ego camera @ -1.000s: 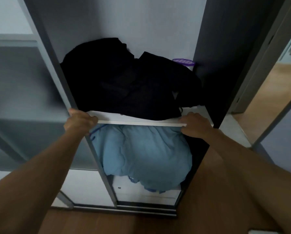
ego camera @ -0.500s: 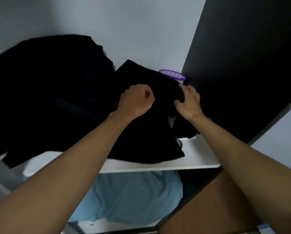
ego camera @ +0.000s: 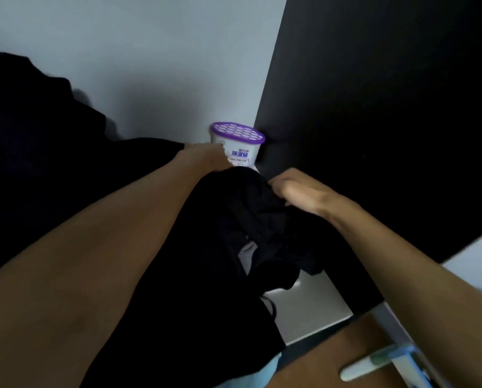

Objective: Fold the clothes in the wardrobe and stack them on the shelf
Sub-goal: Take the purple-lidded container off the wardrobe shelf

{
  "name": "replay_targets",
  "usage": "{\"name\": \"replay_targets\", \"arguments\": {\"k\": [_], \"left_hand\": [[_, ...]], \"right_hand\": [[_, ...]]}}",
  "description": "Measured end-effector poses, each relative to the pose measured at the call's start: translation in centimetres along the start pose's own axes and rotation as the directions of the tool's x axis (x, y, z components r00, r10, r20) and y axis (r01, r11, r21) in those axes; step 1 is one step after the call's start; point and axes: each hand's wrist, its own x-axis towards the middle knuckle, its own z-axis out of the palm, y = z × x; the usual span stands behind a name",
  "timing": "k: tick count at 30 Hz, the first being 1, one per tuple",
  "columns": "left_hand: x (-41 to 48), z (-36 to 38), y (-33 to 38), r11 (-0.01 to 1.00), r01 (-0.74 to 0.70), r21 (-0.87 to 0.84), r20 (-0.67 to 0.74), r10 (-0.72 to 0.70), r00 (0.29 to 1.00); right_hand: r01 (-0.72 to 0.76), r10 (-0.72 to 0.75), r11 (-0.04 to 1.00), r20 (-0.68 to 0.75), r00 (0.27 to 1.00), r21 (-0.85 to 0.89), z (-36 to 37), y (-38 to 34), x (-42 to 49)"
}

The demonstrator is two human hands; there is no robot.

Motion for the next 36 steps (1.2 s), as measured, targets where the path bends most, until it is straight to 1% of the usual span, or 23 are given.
{"name": "replay_targets", "arguments": {"k": [1,2,3,4,6,7,8,9,11,13,14,15,17,19,21,23,25,27,30,31,34,35,36], "left_hand": [[0.7,0.3,-0.3,1.0,-0.001,0.0,-0.002,0.001,1.0],[1.4,0.6,-0.6,1.0,-0.007,0.003,-0.038,0.007,0.999],[2.0,0.9,-1.1,1.0,-0.014,0.014,-0.084,0.016,0.996],[2.5,1.3,-1.4,0.999,-0.026,0.037,-0.128,0.031,0.991],[3.5,2.2,-1.9,0.995,-0.049,0.089,-0.194,0.066,0.979],[3.9,2.5,-2.1,0.994,-0.052,0.091,-0.214,0.071,0.974],[4.5,2.7,-2.2,0.997,-0.05,0.059,-0.216,0.061,0.975],[5.1,2.8,-2.3,0.999,-0.04,-0.007,-0.205,0.038,0.978],[6.0,2.9,-2.5,0.98,-0.026,-0.199,-0.191,-0.013,0.981],[6.4,2.7,-2.7,0.911,-0.02,-0.411,-0.156,-0.049,0.987],[6.3,2.7,-2.7,0.865,-0.012,-0.502,-0.129,-0.061,0.99],[6.3,2.7,-2.8,0.831,0.0,-0.557,-0.103,-0.07,0.992],[6.4,3.1,-2.9,0.817,0.05,-0.575,-0.056,-0.1,0.993],[6.8,3.5,-3.3,0.808,0.104,-0.58,-0.015,-0.138,0.99],[7.4,3.9,-3.6,0.789,0.114,-0.603,-0.009,-0.15,0.989],[7.8,4.2,-3.8,0.764,0.091,-0.639,-0.035,-0.147,0.989],[7.6,4.0,-3.8,0.691,0.044,-0.721,-0.084,-0.151,0.985],[6.7,3.4,-3.5,0.591,-0.006,-0.806,-0.152,-0.197,0.969],[4.8,1.7,-2.9,0.483,-0.095,-0.871,-0.243,-0.254,0.936],[4.0,0.9,-2.5,0.434,-0.119,-0.893,-0.249,-0.257,0.934],[1.1,-1.9,-1.1,0.184,-0.131,-0.974,-0.175,-0.246,0.953],[-0.1,-2.7,-0.8,0.154,-0.141,-0.978,-0.176,-0.246,0.953],[-1.3,-3.5,-0.4,0.149,-0.151,-0.977,-0.184,-0.237,0.954]], "right_hand": [[-0.005,0.001,1.0,-0.129,0.992,-0.031,-0.7,-0.3,1.5],[-0.007,-0.01,0.998,-0.251,0.968,-0.068,-1.3,-0.6,3.0],[-0.003,-0.027,0.996,-0.327,0.945,-0.092,-1.7,-1.1,4.6],[0.003,-0.048,0.992,-0.353,0.934,-0.128,-2.1,-1.5,6.3],[-0.002,-0.079,0.968,-0.312,0.947,-0.251,-2.8,-2.4,10.0],[-0.011,-0.079,0.951,-0.277,0.958,-0.309,-3.0,-2.7,11.8],[-0.019,-0.073,0.933,-0.243,0.967,-0.358,-2.9,-3.0,13.5],[-0.024,-0.068,0.914,-0.211,0.975,-0.405,-2.7,-3.2,15.0],[-0.022,-0.057,0.873,-0.147,0.987,-0.487,-1.9,-3.3,17.5],[-0.031,-0.036,0.847,-0.115,0.993,-0.531,-0.8,-3.1,19.4],[-0.039,-0.031,0.837,-0.118,0.993,-0.546,-0.4,-3.0,20.1],[-0.049,-0.032,0.826,-0.133,0.991,-0.561,-0.1,-2.9,20.7],[-0.068,-0.041,0.816,-0.176,0.984,-0.574,0.4,-2.8,21.6],[-0.076,-0.041,0.83,-0.196,0.98,-0.552,0.6,-2.8,21.8],[-0.08,-0.035,0.862,-0.214,0.976,-0.501,0.8,-2.7,21.7],[-0.092,-0.023,0.884,-0.239,0.971,-0.459,1.1,-2.6,21.3],[-0.097,-0.025,0.886,-0.256,0.966,-0.453,1.3,-2.6,20.5],[-0.103,-0.03,0.885,-0.278,0.96,-0.453,1.1,-2.7,19.5],[-0.095,-0.056,0.89,-0.314,0.948,-0.445,-0.2,-3.5,17.3],[-0.079,-0.077,0.894,-0.325,0.943,-0.442,-0.8,-3.9,16.4],[0.014,-0.156,0.925,-0.346,0.925,-0.379,-2.7,-5.8,13.3],[0.053,-0.186,0.932,-0.347,0.919,-0.358,-3.3,-6.5,12.2],[0.092,-0.22,0.933,-0.349,0.911,-0.348,-3.8,-7.3,11.1]]}}
